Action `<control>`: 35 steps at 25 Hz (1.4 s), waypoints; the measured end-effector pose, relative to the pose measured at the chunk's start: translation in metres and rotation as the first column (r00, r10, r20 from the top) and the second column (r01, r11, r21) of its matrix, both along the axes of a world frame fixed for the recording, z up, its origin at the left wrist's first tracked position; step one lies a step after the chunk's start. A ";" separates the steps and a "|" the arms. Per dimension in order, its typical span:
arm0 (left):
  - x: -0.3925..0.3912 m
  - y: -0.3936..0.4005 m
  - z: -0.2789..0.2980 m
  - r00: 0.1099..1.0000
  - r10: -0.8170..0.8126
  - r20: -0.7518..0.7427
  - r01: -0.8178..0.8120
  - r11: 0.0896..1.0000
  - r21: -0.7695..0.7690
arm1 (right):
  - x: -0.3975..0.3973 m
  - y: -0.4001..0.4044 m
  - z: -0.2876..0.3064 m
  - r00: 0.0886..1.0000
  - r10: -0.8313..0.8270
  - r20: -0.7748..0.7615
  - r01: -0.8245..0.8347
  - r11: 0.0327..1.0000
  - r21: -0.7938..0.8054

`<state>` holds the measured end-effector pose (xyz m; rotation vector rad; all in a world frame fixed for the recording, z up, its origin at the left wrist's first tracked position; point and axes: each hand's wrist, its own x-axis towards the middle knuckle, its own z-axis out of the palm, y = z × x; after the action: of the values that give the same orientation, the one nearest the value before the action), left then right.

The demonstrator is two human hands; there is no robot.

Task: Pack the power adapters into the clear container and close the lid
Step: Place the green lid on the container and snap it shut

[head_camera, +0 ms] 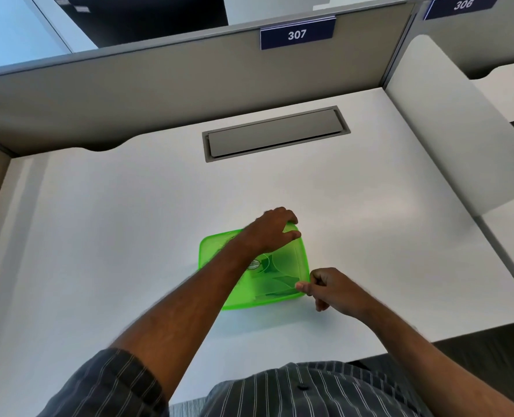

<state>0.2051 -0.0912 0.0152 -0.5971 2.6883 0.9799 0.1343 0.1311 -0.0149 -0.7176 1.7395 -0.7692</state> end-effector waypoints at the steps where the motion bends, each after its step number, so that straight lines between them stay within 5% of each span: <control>1: 0.000 -0.002 -0.002 1.000 0.016 0.022 -0.016 1.000 0.014 | -0.001 0.000 -0.001 1.000 -0.003 0.011 0.003 1.000 -0.001; 9: -0.013 0.002 -0.003 0.992 0.080 0.097 -0.067 0.989 -0.129 | -0.008 -0.005 -0.007 0.999 0.001 0.042 0.000 1.000 -0.017; 22: -0.042 -0.001 -0.011 0.962 -0.268 0.052 0.267 0.886 -0.380 | -0.020 -0.008 -0.016 0.996 0.032 0.082 -0.030 0.999 -0.031; 35: -0.046 -0.006 -0.017 0.963 -0.262 0.068 0.268 0.886 -0.378 | -0.023 -0.007 -0.022 0.991 0.013 0.132 -0.007 0.999 -0.046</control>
<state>0.1589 -0.0967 -0.0018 -0.2813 2.8655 0.3757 0.1111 0.1238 -0.0367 -0.6898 1.6018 -0.8332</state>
